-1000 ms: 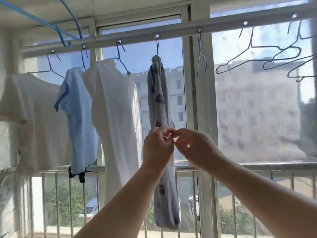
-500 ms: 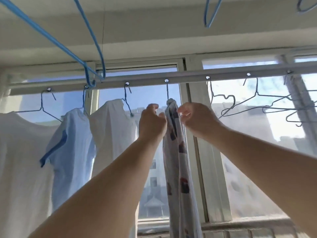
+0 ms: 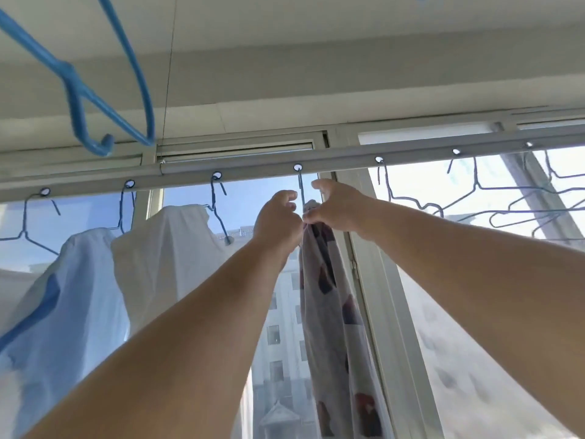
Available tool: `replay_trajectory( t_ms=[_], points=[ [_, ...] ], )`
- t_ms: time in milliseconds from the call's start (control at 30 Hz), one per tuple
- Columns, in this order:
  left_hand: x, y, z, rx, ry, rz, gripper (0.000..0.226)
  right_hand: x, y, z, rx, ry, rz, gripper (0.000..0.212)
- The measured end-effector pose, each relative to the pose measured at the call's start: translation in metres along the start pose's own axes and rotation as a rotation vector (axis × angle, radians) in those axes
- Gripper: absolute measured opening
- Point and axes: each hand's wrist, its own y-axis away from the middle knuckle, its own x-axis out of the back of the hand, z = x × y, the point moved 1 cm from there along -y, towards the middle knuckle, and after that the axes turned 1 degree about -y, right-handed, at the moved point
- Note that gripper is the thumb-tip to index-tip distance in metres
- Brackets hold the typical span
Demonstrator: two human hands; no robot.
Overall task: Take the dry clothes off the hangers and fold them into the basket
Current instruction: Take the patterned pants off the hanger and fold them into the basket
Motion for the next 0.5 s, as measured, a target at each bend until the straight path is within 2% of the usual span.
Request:
replay_trajectory(
  t_ms=[133,233,333,433,500],
  points=[
    [-0.007,-0.019,0.0,-0.029,-0.02,0.001,0.058,0.0,-0.018,0.007,-0.03,0.012,-0.127,0.073],
    [-0.019,-0.029,0.0,-0.08,-0.083,-0.046,0.057,0.002,-0.02,0.017,-0.031,0.068,-0.183,0.054],
    [-0.036,-0.034,0.001,-0.169,-0.221,-0.123,0.054,0.007,-0.014,0.035,0.016,0.084,-0.16,0.045],
    [-0.053,-0.038,0.001,-0.239,-0.393,-0.175,0.057,0.014,-0.013,0.062,-0.019,-0.093,-0.097,0.035],
    [-0.064,-0.042,0.002,-0.291,-0.498,-0.175,0.051,0.02,-0.013,0.079,-0.088,-0.168,-0.089,0.031]
  ],
)
